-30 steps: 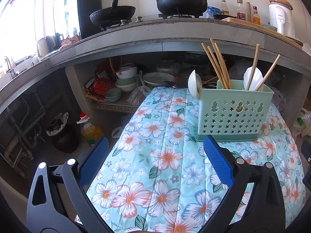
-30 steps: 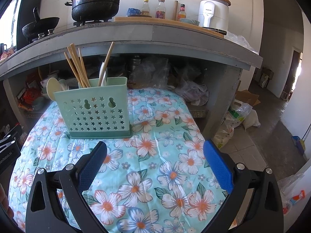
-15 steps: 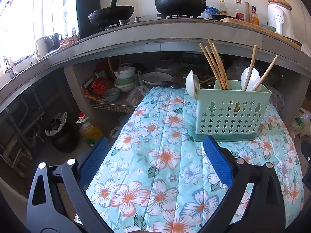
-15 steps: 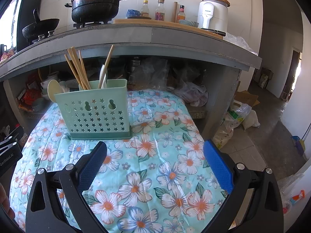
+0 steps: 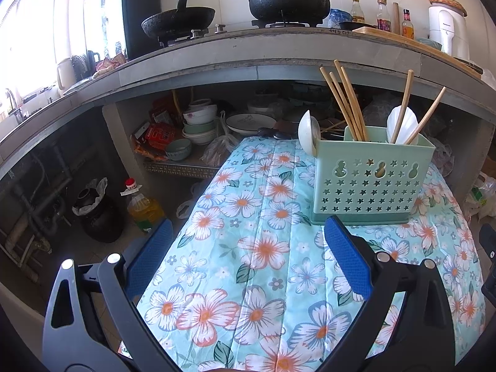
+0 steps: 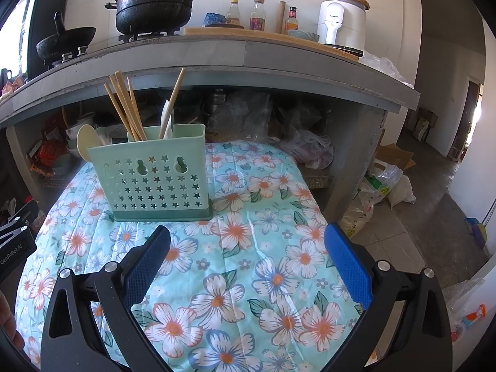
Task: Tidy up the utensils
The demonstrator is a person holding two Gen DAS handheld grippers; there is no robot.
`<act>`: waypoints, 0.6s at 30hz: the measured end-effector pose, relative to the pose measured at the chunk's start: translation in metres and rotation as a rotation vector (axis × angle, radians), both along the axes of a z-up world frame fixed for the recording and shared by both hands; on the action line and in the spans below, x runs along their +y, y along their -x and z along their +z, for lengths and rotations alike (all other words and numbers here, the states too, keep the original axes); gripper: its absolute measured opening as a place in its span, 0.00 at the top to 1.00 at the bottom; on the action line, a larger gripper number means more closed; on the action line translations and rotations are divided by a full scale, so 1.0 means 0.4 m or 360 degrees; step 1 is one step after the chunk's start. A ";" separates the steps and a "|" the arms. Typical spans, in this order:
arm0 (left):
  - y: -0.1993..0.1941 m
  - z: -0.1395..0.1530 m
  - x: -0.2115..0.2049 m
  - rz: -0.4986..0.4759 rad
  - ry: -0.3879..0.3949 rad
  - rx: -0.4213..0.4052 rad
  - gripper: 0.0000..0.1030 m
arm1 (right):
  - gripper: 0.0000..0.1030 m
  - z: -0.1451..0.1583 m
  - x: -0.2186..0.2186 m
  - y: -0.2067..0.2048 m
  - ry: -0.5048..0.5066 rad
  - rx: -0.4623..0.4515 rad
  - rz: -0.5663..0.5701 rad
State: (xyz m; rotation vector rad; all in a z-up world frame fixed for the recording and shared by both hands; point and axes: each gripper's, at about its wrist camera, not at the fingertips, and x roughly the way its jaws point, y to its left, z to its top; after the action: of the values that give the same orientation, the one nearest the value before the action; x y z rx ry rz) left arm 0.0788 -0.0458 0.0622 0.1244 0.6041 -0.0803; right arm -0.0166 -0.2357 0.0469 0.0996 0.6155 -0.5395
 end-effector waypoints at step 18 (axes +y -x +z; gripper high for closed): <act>-0.001 0.001 0.000 0.0002 -0.0001 0.0004 0.08 | 0.06 -0.002 0.000 -0.002 -0.0009 0.0000 0.0001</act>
State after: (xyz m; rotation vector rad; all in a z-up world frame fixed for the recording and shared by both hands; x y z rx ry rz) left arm 0.0791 -0.0459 0.0625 0.1243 0.6066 -0.0792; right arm -0.0156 -0.2358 0.0463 0.1046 0.6167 -0.5370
